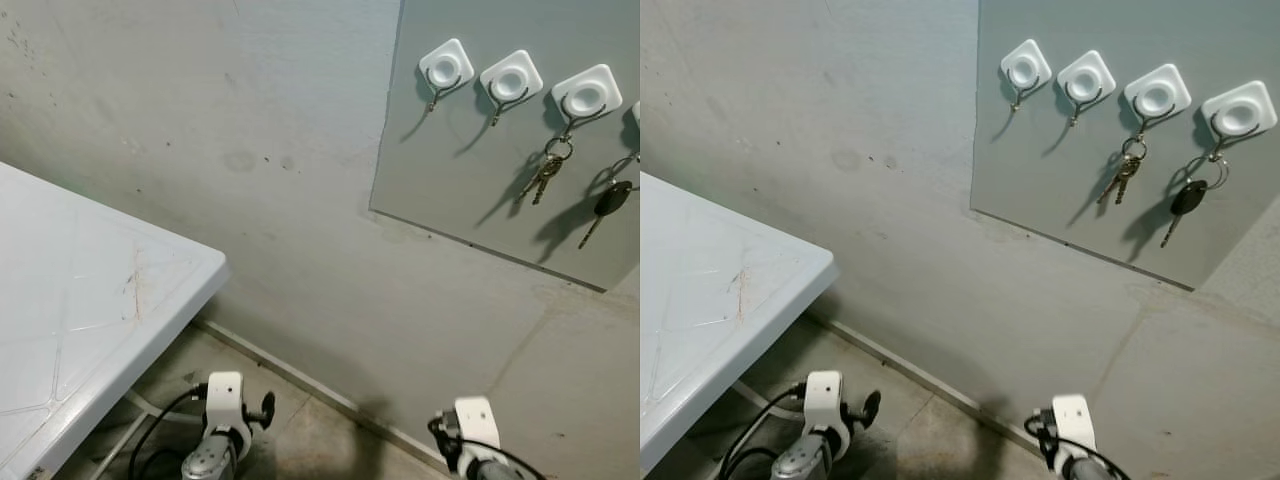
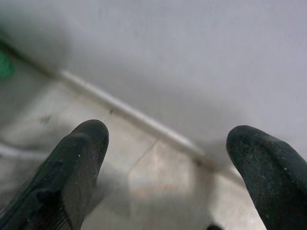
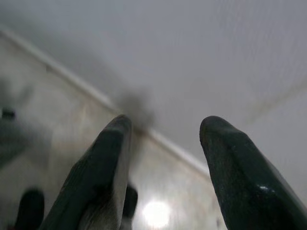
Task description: Hang keys on a hook
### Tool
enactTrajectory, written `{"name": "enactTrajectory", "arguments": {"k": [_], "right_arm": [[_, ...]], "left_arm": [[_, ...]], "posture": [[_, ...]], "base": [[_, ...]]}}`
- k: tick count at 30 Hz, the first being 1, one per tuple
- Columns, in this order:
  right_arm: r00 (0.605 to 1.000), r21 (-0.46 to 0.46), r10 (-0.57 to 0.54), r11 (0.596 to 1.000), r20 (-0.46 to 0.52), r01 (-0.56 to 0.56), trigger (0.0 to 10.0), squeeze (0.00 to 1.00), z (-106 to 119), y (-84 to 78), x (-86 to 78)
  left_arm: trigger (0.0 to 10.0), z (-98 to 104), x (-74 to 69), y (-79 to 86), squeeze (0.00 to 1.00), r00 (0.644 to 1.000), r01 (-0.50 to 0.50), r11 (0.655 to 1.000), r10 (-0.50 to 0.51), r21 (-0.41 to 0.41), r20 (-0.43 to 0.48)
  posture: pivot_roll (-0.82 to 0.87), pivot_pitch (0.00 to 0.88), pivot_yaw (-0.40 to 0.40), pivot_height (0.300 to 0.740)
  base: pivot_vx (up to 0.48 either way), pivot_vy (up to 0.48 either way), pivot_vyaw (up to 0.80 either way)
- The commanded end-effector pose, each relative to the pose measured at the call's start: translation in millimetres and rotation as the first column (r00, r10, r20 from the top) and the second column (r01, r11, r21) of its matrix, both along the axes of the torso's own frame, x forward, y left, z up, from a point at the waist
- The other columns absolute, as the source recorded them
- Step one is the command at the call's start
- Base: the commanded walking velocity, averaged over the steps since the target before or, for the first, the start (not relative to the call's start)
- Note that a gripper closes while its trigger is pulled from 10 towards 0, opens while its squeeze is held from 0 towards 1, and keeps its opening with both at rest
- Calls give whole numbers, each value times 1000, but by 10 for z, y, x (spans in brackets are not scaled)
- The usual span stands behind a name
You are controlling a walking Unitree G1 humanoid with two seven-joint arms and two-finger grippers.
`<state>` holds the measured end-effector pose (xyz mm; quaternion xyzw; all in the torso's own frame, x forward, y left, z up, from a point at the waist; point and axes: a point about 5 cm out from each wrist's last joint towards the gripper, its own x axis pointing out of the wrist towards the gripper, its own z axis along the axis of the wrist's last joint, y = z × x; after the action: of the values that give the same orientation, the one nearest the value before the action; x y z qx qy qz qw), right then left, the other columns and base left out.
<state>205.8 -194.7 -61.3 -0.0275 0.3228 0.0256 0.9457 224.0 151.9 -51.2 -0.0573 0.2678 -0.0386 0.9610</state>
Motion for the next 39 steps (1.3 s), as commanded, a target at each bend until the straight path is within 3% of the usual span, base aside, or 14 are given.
{"name": "enactTrajectory", "arguments": {"k": [1,10,12,16,18,22,23,26,30,35,39], "right_arm": [[998,42,-14,999,64,11,10000,0,48,0,23],[956,72,18,997,292,-41,10000,0,272,-59,75],[916,81,39,994,398,-77,10000,0,442,-57,138],[871,75,78,989,485,-130,10000,0,626,-32,200],[817,48,115,984,565,-171,10000,0,876,-70,284],[781,34,125,982,611,-183,10000,0,1046,-103,351],[748,39,118,981,653,-188,10000,0,1201,-112,447],[714,49,116,977,690,-206,10000,0,1366,-78,578],[691,71,115,969,714,-235,10000,0,1493,45,687],[652,86,115,960,749,-267,10000,0,1707,177,629],[622,67,135,955,771,-290,10000,0,1859,269,483]], "left_arm": [[10000,39,-5,27,0,998,-8,1000,10,-21,60],[10000,225,-43,43,0,961,-4,999,18,-54,275],[10000,376,5,44,0,930,18,999,2,-50,367],[10000,551,54,42,0,894,33,998,-7,-50,449],[10000,831,134,15,0,839,53,996,-9,-65,543],[10000,1032,206,11,0,799,69,995,-14,-69,601],[10000,1188,312,46,0,770,72,994,-4,-81,637],[10000,1337,442,89,0,745,86,992,-1,-95,667],[10000,1423,556,57,0,741,115,989,-26,-88,671],[10000,1643,507,-67,0,714,147,983,-27,-113,700],[10000,1831,373,-208,0,684,177,975,-26,-131,729]], "posture": [[-22,0,-5,740],[-19,0,-9,740],[-19,0,-10,740],[-21,0,-11,740],[-22,0,-13,740],[-20,0,-15,740],[-19,0,-15,740],[-18,0,-15,740],[-22,0,-14,740],[-22,0,-13,740],[-28,0,-13,740]], "base": [[0,0,0],[0,0,0],[0,0,0],[0,0,0],[0,0,0],[0,0,0],[0,0,0],[0,0,0],[0,0,0],[0,0,0],[0,0,0]]}}
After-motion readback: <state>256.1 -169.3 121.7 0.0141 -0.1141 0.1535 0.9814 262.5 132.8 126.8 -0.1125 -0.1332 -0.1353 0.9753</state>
